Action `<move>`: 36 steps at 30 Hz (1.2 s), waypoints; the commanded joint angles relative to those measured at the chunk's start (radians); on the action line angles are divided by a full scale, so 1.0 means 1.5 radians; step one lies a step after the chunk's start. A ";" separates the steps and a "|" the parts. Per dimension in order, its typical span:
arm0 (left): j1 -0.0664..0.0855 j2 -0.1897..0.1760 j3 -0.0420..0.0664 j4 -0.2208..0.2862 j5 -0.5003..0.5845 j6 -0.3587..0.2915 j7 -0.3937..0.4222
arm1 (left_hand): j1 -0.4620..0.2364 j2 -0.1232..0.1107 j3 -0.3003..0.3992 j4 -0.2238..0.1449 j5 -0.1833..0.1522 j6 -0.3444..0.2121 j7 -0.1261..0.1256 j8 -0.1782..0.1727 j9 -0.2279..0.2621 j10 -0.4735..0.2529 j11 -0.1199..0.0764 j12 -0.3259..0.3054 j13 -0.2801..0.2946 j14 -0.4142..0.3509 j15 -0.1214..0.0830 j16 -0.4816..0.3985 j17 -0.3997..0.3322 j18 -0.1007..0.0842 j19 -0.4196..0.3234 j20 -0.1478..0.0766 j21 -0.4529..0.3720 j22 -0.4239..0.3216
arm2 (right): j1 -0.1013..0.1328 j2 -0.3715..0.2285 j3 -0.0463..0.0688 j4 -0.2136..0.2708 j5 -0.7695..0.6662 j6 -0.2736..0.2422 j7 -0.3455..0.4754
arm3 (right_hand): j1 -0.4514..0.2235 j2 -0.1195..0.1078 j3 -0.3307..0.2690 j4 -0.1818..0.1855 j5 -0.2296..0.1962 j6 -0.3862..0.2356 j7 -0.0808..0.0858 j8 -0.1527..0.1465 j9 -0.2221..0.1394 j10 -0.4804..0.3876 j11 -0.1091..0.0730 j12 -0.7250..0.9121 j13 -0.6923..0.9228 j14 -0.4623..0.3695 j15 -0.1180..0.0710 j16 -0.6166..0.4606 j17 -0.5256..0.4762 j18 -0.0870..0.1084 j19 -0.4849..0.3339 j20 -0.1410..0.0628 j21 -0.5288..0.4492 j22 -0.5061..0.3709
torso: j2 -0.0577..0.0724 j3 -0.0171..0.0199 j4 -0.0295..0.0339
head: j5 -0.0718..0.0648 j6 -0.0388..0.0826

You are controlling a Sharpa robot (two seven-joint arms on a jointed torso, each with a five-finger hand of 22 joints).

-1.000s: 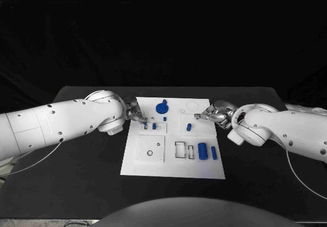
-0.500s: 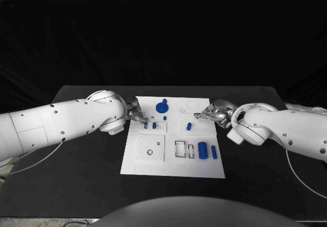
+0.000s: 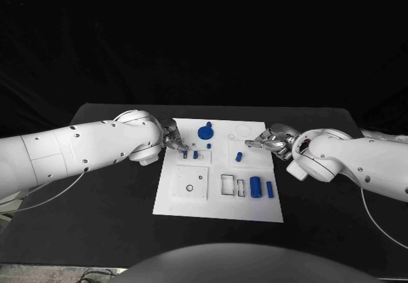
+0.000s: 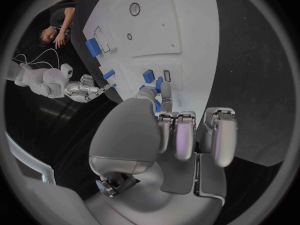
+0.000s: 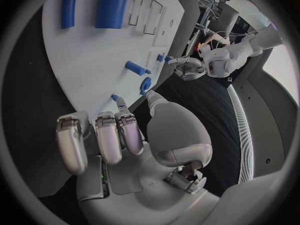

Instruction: Assemble the parts on the task board

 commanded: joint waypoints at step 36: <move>-0.005 0.006 0.000 -0.012 -0.008 0.023 0.009 | 0.004 0.005 0.015 -0.009 -0.004 -0.003 -0.004 0.004 0.001 0.069 -0.007 -0.004 0.175 0.068 0.003 0.002 0.176 -0.005 0.068 0.004 0.002 0.176 | -0.001 0.000 0.000 0.001 -0.006 0.008 0.006 | 0.001 0.005 -0.004 0.000 0.004 -0.003 0.012 0.004 0.001 0.072 0.005 0.004 0.176 0.071 0.004 0.004 0.176 -0.009 0.069 0.005 0.003 0.175 | -0.001 -0.0004 0.0002 | 0.005 -0.001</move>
